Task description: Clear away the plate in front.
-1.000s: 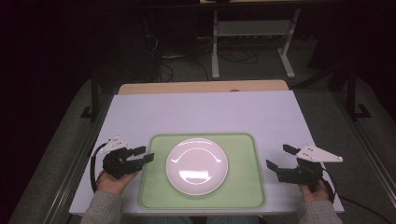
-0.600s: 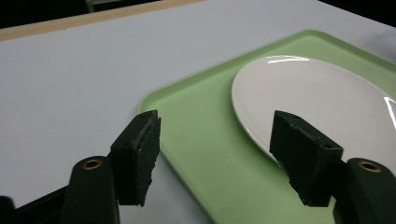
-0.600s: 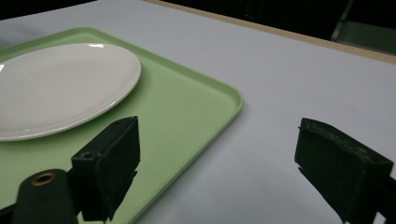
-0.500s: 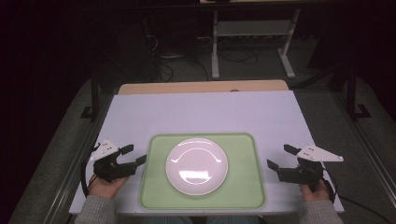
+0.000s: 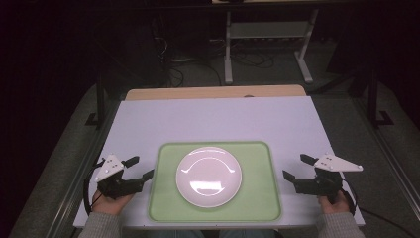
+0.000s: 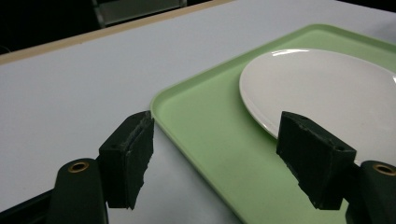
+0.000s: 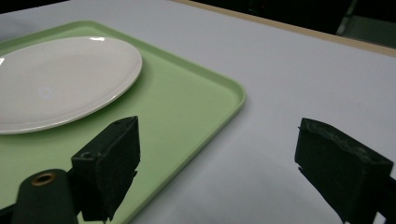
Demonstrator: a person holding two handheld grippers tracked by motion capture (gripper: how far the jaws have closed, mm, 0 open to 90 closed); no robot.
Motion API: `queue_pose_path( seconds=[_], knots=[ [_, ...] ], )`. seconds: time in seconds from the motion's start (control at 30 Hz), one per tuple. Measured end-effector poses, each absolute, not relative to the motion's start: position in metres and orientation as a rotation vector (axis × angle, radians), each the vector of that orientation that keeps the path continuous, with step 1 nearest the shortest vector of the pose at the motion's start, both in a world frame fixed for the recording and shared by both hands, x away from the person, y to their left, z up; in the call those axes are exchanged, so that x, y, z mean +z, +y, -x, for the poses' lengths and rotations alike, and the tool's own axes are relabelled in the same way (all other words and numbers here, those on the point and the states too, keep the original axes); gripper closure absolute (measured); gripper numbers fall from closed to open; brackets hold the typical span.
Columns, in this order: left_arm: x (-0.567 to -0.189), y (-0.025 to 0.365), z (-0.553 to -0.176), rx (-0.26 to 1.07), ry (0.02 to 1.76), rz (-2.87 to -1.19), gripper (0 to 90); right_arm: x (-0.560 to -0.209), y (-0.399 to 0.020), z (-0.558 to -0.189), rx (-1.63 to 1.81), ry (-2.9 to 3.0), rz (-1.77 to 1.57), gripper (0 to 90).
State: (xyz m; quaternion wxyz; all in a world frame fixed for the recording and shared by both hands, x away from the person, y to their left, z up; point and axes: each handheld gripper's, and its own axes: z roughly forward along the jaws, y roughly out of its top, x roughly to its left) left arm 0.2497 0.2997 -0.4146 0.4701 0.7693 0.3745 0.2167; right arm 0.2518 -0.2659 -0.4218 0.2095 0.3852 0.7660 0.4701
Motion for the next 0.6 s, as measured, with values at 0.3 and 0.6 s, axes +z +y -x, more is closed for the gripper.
queue_pose_path(
  seconds=[0.3,0.6],
  knots=[
    [-0.4199,0.2955,-0.2543,0.516,0.930,-1.910,27.8,-0.4233,-0.2591,-0.2530,1.280,2.186,-1.027,13.3],
    [-0.4214,0.3011,-0.2563,0.490,0.952,-1.879,27.5,-0.4239,-0.2563,-0.2534,1.270,2.205,-1.007,13.3]
  ],
)
